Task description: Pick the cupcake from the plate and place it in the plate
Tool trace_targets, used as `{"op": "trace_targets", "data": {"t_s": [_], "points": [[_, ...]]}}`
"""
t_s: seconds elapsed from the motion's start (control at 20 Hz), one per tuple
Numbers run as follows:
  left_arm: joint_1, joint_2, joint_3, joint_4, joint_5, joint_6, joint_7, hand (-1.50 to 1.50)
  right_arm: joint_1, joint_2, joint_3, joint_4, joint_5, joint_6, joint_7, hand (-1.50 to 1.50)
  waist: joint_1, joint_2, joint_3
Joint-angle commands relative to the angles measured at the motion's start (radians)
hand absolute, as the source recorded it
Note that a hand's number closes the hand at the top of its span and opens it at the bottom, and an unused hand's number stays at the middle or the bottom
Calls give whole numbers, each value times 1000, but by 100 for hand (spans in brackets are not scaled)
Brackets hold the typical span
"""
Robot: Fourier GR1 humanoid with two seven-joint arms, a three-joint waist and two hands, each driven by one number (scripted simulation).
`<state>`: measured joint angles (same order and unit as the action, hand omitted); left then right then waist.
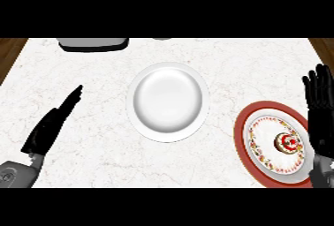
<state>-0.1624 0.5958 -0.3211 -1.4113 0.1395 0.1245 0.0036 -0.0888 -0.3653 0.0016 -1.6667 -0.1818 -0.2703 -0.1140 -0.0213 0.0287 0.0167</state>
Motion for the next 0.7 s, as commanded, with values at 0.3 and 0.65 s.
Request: {"op": "trace_targets", "data": {"t_s": [0.3,0.65], "points": [[31,-117,78,47,80,42,-77,0,-44,-279,128,78,275,126,97,150,54,-29,-59],[99,-156,161,62,129,-11,-167,0,146,117,136,127,228,-100,-237,-150,21,-30,-16]]}}
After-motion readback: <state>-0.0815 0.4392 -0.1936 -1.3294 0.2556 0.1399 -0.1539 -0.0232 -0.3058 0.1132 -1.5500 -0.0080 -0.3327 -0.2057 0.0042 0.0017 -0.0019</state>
